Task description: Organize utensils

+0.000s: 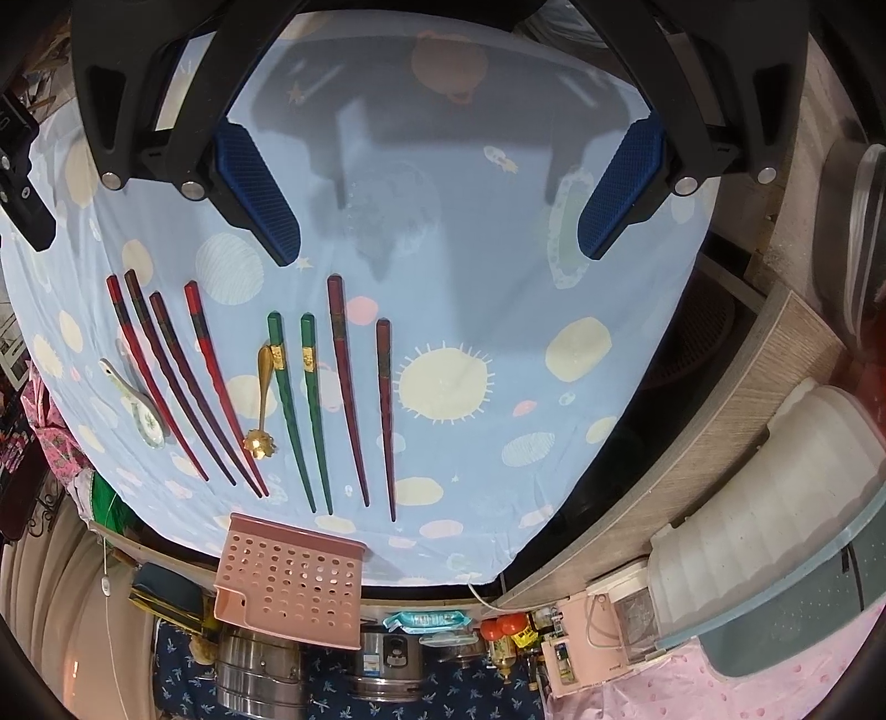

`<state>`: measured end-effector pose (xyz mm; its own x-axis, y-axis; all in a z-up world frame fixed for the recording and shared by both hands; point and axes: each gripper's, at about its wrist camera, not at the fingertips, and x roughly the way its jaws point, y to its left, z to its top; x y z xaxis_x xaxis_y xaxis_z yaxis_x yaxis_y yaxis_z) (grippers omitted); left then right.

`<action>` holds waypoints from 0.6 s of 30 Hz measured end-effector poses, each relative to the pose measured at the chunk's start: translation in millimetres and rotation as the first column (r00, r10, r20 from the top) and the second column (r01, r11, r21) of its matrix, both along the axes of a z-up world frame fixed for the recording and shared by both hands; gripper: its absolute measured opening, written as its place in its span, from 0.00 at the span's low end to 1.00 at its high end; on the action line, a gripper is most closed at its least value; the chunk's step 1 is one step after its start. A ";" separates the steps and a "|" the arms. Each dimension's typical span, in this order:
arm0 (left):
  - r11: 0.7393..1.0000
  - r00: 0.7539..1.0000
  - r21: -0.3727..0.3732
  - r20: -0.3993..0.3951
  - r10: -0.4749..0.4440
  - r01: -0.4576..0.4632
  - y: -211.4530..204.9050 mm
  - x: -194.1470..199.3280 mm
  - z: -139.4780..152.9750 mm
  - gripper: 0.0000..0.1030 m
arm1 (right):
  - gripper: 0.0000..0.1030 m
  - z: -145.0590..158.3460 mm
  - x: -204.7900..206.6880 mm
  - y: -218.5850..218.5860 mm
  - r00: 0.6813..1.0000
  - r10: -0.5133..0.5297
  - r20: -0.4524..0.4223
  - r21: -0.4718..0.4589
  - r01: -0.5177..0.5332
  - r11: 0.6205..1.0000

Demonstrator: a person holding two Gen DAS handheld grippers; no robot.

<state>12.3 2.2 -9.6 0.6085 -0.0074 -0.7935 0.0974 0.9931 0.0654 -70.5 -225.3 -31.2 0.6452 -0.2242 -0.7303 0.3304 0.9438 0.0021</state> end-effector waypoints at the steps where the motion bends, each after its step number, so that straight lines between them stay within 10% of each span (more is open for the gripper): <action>1: 1.000 1.000 -0.008 -0.008 0.006 -0.006 1.4 3.4 -1.7 0.93 | 0.93 -0.5 1.0 -0.5 1.000 -0.001 -0.002 0.000 0.001 1.000; 14: 0.997 0.998 -0.079 -0.054 0.016 -0.021 1.3 60.6 -16.6 0.93 | 0.93 -6.1 41.0 -26.6 0.999 -0.034 -0.026 0.042 0.035 0.999; 18: 0.995 0.996 -0.100 -0.086 -0.012 0.003 -2.2 81.4 -26.3 0.79 | 0.93 -2.0 63.4 -39.0 0.999 -0.053 -0.009 0.053 0.053 0.997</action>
